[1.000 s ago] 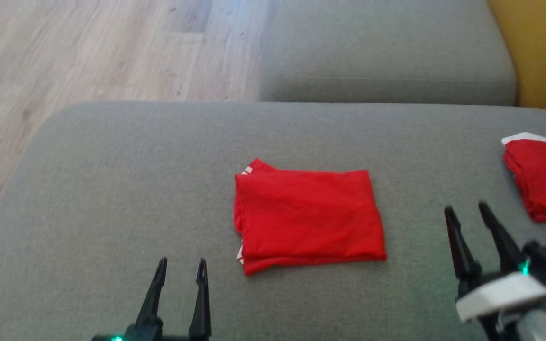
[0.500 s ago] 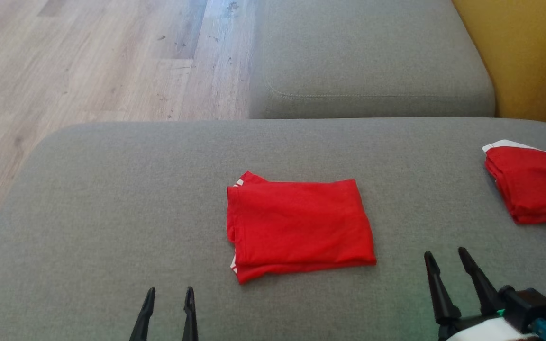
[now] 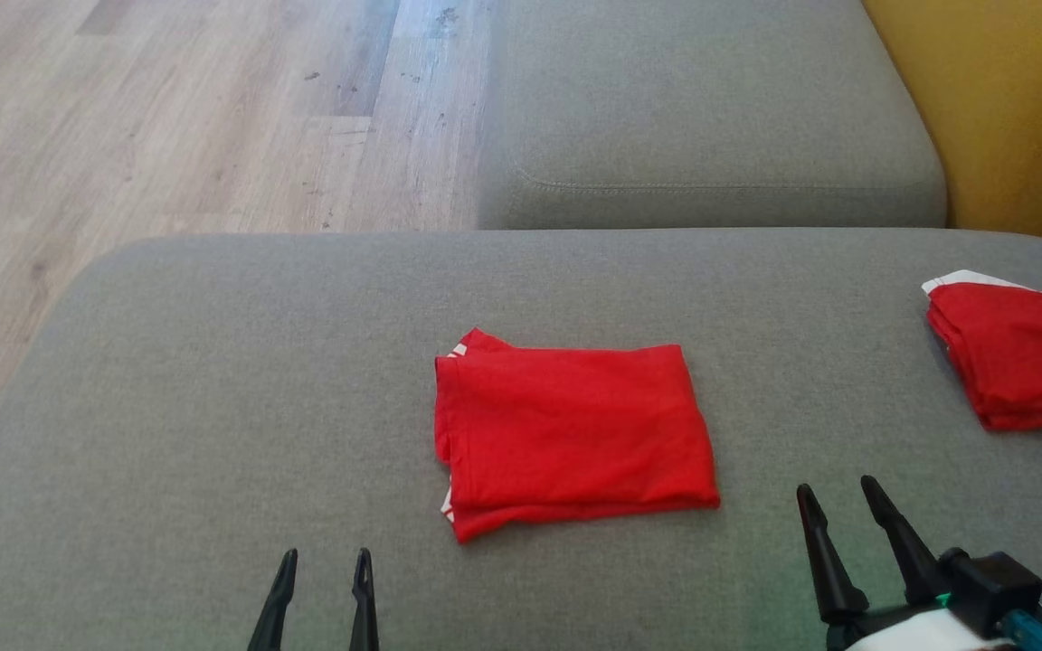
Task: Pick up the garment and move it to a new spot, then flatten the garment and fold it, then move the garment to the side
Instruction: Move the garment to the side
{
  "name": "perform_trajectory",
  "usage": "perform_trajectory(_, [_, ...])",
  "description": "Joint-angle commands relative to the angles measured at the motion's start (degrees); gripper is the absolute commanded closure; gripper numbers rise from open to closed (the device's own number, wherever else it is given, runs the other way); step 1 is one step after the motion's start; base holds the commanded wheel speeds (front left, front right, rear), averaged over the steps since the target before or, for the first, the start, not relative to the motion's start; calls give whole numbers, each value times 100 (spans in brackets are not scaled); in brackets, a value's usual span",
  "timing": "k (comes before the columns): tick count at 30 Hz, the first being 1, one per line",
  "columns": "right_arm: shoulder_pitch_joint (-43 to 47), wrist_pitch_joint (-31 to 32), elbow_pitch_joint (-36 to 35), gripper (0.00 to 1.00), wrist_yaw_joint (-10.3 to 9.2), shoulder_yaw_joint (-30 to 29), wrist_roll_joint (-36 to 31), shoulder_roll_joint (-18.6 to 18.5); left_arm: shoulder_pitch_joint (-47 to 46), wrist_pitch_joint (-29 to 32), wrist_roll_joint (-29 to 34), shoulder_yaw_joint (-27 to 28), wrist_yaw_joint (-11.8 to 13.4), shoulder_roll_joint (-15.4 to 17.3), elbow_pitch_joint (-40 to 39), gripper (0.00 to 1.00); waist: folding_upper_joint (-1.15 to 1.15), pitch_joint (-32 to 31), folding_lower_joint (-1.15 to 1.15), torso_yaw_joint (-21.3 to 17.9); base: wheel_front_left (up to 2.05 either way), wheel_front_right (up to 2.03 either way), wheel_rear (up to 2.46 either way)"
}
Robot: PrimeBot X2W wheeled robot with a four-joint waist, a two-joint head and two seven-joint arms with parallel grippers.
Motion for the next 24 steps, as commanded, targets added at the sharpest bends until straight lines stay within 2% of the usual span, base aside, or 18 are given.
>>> perform_trajectory(1, [-195,-75,-159,0,-5,96,16,-36,-217,-56,46,206,-22,-66,-154,0,0,-5,0,-2,0,0,0])
perform_trajectory(15, [-216,-75,-125,0,-5,105,31,-28,-215,-56,126,239,-72,-109,-144,0,0,-31,0,3,0,0,0])
perform_trajectory(24, [-461,-75,138,0,-5,255,194,-30,-317,-56,202,179,-121,-149,-138,0,0,254,0,43,0,0,0])
